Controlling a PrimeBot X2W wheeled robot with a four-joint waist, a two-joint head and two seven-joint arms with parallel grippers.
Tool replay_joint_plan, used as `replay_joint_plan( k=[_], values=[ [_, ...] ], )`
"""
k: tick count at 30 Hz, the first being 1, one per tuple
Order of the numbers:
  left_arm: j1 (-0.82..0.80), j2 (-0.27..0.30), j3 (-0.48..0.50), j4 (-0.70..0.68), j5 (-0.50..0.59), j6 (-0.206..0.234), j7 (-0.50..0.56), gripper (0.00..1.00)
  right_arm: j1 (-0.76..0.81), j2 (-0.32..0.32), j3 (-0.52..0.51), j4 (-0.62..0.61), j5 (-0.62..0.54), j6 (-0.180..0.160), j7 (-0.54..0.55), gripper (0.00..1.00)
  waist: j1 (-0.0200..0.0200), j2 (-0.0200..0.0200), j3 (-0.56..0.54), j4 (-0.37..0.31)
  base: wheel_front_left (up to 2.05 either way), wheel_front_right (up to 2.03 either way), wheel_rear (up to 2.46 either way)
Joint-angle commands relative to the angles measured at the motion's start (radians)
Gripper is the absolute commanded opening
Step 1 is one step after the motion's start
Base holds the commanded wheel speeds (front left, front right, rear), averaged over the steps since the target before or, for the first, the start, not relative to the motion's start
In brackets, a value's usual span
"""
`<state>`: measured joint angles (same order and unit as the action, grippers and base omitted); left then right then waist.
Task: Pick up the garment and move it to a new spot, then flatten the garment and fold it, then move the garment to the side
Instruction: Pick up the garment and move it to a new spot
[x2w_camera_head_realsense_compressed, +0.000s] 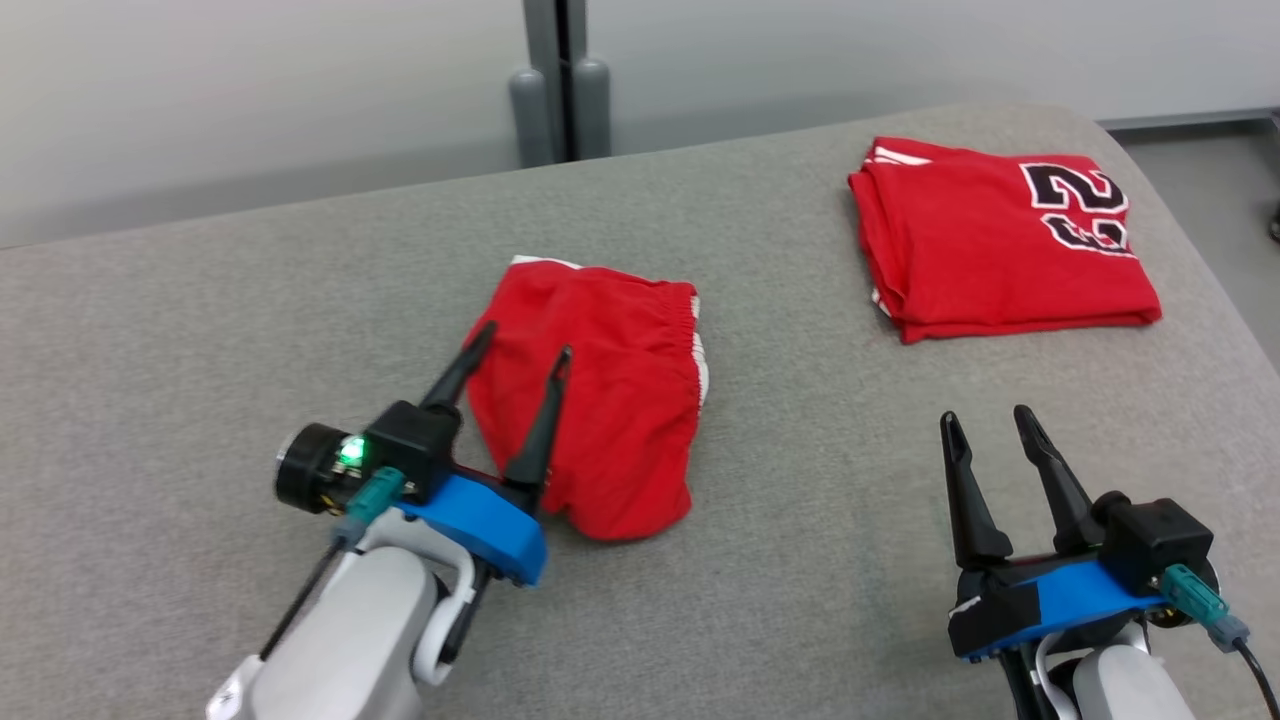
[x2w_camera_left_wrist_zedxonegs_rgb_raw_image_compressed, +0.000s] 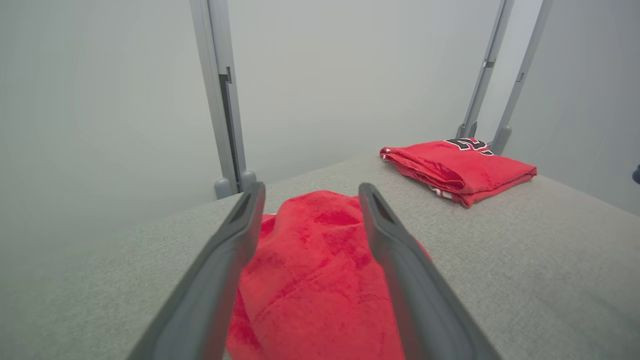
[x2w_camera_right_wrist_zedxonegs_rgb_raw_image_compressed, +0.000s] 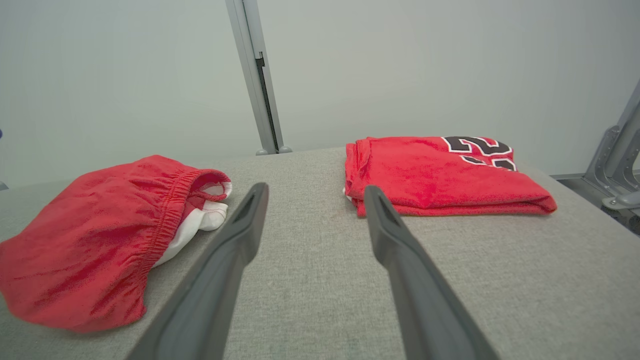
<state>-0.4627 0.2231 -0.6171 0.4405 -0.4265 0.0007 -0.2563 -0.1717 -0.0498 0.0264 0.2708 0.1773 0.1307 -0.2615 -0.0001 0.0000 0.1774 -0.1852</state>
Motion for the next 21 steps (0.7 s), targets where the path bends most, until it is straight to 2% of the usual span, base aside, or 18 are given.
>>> replay_joint_plan(
  k=[1,11,16,21],
  values=[
    [0.001,0.017,0.023,-0.016,0.003,0.014,-0.006,1.0,0.014,-0.001,-0.002,0.002,-0.002,0.0,-0.005,1.0,0.0001,0.0,-0.006,0.014,0.0,0.0,0.0],
    [0.161,0.079,0.254,-0.24,0.076,0.097,-0.009,1.0,0.033,-0.002,-0.016,0.013,-0.007,0.0,-0.005,1.0,0.0001,0.0,-0.047,0.105,0.0,0.0,0.0],
    [0.268,0.082,0.367,-0.314,0.114,0.113,-0.009,1.0,0.045,-0.002,-0.026,0.018,-0.017,0.0,-0.004,1.0,0.0001,0.0,-0.066,0.144,0.0,0.0,0.0],
    [0.362,0.07,0.443,-0.34,0.139,0.11,-0.01,1.0,0.057,-0.002,-0.031,0.024,-0.024,0.0,-0.001,1.0,0.0001,0.0,-0.084,0.169,0.0,0.0,0.0]
  ],
)
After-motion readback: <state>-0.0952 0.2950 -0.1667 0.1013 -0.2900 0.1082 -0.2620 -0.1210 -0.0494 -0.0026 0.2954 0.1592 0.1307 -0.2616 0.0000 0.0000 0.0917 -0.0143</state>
